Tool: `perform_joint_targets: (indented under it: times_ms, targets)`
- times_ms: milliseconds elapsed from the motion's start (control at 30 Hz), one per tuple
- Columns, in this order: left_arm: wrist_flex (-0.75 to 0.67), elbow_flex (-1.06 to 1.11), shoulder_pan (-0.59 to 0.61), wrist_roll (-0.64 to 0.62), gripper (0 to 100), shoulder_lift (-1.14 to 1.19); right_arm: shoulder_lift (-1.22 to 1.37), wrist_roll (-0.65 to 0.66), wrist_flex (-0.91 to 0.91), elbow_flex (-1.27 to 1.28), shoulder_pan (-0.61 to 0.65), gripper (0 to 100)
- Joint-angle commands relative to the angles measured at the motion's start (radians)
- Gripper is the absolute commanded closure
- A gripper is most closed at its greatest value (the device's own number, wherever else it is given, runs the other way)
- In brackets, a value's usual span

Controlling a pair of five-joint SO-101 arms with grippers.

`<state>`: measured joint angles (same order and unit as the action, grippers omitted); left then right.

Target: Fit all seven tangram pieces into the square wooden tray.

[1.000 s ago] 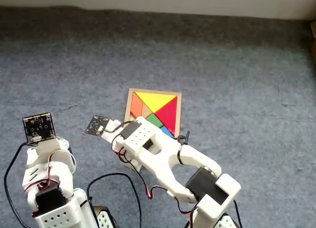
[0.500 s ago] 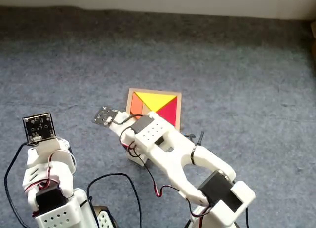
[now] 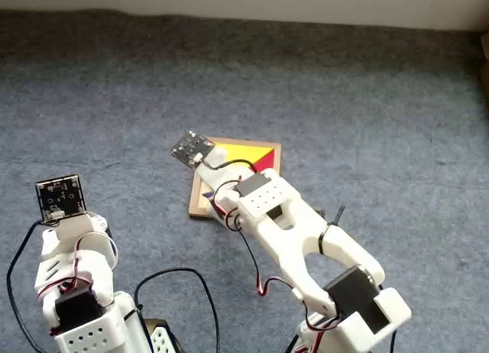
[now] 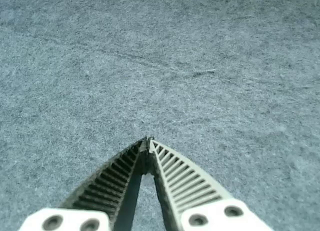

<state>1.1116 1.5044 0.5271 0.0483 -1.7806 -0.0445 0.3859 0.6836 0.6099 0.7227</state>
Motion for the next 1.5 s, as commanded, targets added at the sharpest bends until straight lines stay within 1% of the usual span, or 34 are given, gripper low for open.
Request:
perform_joint_targets:
  times_ms: [0, 167, 300, 367, 467, 533, 1000, 1467]
  targets:
    - [-0.021, -0.004, 0.008, 0.008, 97, -0.039, -0.061, -0.046, -0.056, -0.007, -0.024, 86.1]
    - [-0.021, -0.004, 0.008, 0.008, 97, -0.039, -0.061, -0.084, -0.053, -0.010, -0.035, 85.6]
    - [-0.021, -0.004, 0.008, 0.008, 97, -0.039, -0.061, -0.084, -0.051, -0.007, -0.035, 84.7]
    - [-0.021, -0.004, 0.008, 0.008, 97, -0.039, -0.062, -0.084, -0.042, -0.005, -0.035, 80.0]
    - [-0.021, -0.004, 0.008, 0.008, 97, -0.039, -0.062, -0.086, 0.012, -0.012, -0.028, 70.0]
    - [-0.021, -0.004, 0.008, 0.008, 97, -0.039, -0.062, -0.087, 0.027, -0.012, -0.028, 66.9]
    - [-0.021, -0.004, 0.007, 0.009, 97, -0.039, -0.074, -0.091, 0.035, -0.013, -0.050, 67.0]
    - [-0.021, -0.004, 0.007, 0.009, 97, -0.039, -0.064, -0.295, 0.033, -0.044, -0.054, 67.0]
